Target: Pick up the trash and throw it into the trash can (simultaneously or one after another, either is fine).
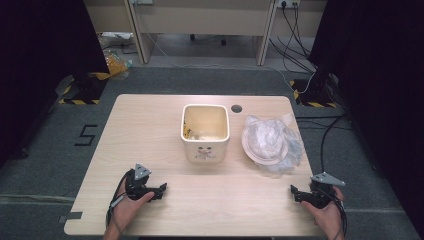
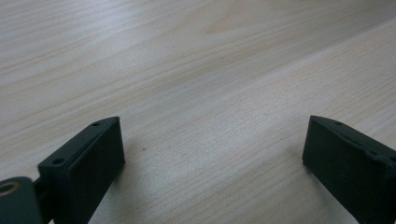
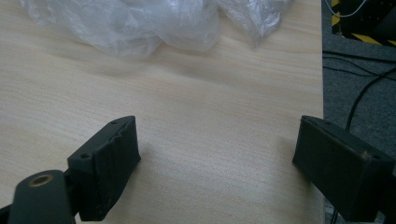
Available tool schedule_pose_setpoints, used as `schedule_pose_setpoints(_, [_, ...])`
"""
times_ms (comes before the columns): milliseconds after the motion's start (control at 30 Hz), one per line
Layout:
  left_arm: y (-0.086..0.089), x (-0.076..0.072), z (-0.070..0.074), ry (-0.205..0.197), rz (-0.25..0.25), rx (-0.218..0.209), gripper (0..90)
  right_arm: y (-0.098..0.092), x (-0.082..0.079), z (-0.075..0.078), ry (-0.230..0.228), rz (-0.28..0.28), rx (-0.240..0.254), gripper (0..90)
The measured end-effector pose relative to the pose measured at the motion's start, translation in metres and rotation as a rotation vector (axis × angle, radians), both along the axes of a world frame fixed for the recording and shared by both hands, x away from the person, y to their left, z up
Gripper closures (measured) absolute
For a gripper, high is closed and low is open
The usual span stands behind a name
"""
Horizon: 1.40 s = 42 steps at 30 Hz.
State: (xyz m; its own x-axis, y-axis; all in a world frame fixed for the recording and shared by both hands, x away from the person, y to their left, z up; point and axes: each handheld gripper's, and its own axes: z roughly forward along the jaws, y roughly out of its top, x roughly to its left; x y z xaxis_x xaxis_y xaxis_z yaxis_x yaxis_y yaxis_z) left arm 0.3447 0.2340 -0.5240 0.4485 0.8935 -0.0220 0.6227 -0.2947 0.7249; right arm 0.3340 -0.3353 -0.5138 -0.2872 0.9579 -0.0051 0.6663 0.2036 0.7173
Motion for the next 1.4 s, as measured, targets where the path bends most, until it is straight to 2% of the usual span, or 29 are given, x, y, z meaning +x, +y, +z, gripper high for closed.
schedule_pose_setpoints(400, [0.000,0.000,0.000,0.000,0.000,0.000,4.7,0.000,0.001,0.001,0.006,0.005,0.006,15.7])
schedule_pose_setpoints(433, [0.000,0.000,0.000,0.000,0.000,0.000,4.7,0.000,0.002,0.002,0.005,0.007,0.034,16.1])
schedule_pose_setpoints(567, [0.000,0.000,0.000,0.000,0.000,0.000,4.7,0.002,0.002,0.004,-0.012,0.014,0.043,16.1])
schedule_pose_setpoints(967, [0.000,0.000,0.000,0.000,0.000,0.000,4.7,0.018,0.011,0.011,-0.025,0.054,0.027,16.0])
schedule_pose_setpoints(1400, [0.000,0.000,0.000,0.001,-0.001,0.000,4.6,0.040,0.032,0.022,-0.052,0.100,-0.008,15.6])
